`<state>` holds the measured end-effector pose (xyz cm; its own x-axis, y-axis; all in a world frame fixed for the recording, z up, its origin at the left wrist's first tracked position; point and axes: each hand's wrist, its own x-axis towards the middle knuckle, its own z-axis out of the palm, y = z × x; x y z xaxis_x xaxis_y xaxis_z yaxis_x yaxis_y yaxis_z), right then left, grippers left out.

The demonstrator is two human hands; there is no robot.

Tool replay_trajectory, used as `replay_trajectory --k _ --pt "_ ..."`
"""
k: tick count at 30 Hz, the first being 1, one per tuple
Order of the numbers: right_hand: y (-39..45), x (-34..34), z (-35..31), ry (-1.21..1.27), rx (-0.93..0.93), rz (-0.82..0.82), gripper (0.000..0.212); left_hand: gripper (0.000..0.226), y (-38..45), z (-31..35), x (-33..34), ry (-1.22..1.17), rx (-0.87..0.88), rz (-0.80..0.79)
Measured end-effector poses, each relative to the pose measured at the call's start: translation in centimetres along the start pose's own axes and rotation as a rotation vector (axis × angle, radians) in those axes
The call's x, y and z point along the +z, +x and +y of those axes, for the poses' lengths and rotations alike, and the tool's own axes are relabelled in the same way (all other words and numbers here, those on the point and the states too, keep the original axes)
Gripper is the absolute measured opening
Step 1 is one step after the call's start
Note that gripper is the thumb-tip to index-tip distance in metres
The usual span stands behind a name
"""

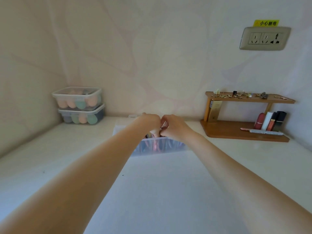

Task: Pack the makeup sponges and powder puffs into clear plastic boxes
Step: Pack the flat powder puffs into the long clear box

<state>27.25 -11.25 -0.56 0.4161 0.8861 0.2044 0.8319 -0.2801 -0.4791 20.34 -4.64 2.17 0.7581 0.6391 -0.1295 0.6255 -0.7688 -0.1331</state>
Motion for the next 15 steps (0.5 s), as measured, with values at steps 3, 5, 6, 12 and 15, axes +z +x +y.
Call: replay_trajectory --k 3,5,6,12,15 --pt "-0.2 0.6 0.5 0.051 -0.006 0.049 0.020 0.010 0.1 0.2 0.1 0.054 -0.004 0.029" --pt "-0.3 0.9 0.6 0.061 -0.020 0.080 0.019 0.019 0.3 0.3 0.3 0.060 -0.012 0.069" --pt "-0.3 1.0 0.6 0.058 -0.030 0.091 0.019 0.027 0.4 0.2 0.5 0.065 -0.021 0.077" --pt "-0.4 1.1 0.6 0.088 -0.057 0.116 0.013 0.034 0.5 -0.1 0.4 -0.025 -0.028 0.010" --pt "-0.3 1.3 0.6 0.083 -0.044 0.130 0.013 0.033 0.7 -0.3 0.3 -0.034 -0.027 -0.022"
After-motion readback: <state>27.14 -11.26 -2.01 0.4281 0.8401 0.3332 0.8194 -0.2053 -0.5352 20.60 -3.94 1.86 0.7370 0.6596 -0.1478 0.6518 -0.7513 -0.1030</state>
